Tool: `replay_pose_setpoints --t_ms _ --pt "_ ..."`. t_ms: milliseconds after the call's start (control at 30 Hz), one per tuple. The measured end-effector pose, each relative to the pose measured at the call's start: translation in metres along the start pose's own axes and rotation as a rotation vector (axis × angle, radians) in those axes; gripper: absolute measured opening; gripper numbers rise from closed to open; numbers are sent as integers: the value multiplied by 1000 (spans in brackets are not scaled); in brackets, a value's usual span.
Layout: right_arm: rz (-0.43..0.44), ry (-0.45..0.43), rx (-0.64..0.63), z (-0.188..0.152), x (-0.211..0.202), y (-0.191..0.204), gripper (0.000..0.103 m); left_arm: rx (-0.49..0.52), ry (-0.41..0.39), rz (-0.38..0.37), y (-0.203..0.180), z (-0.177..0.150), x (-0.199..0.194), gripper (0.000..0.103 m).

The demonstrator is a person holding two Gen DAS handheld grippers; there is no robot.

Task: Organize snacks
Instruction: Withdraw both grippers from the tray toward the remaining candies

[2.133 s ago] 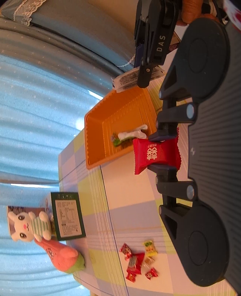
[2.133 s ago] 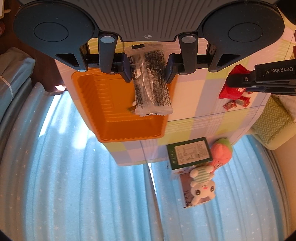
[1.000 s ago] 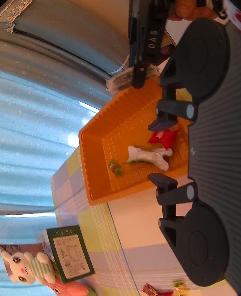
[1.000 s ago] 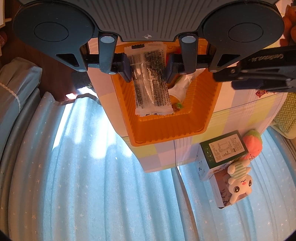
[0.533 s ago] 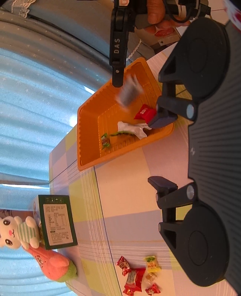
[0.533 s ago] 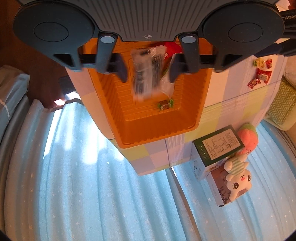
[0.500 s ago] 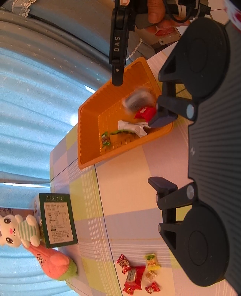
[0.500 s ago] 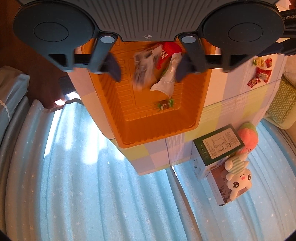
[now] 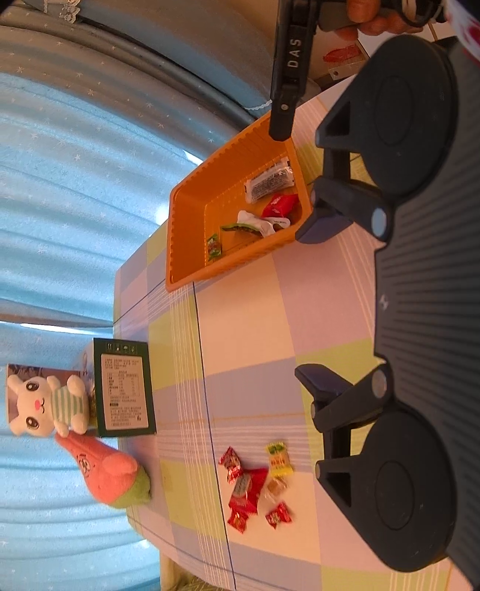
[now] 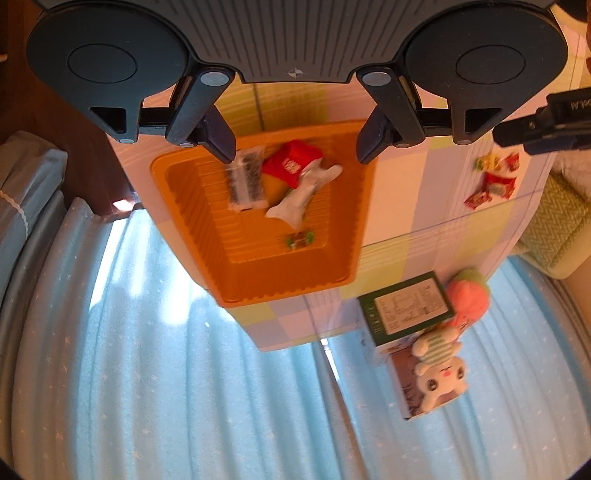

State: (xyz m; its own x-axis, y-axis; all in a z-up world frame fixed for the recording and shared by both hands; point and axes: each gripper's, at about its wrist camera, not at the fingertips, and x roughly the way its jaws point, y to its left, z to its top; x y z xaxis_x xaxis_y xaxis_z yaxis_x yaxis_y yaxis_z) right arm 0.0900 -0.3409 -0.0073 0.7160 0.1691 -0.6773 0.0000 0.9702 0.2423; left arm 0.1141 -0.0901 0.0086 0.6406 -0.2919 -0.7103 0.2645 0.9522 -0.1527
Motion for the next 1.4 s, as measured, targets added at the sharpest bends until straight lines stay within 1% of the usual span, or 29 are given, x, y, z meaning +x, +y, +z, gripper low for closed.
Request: replay_pose_setpoints --t_ms 167,367,667,900,1167,1400 --pt "48 4 -70 -15 -10 42 72 -31 -7 35 19 -12 -27 71" --pt "105 11 -140 -25 -11 87 72 -71 -32 93 48 -25 -58 74" --pt "158 20 -216 -34 -7 134 72 -126 -63 171 89 -39 -90 76" --pt "183 25 -254 -39 -1 157 72 -161 -73 207 110 -46 -100 77" --pt "189 27 -255 -40 6 164 72 -175 -77 217 121 -50 -100 77" --pt "197 34 -265 -39 18 171 72 -179 -71 225 133 -50 -93 77"
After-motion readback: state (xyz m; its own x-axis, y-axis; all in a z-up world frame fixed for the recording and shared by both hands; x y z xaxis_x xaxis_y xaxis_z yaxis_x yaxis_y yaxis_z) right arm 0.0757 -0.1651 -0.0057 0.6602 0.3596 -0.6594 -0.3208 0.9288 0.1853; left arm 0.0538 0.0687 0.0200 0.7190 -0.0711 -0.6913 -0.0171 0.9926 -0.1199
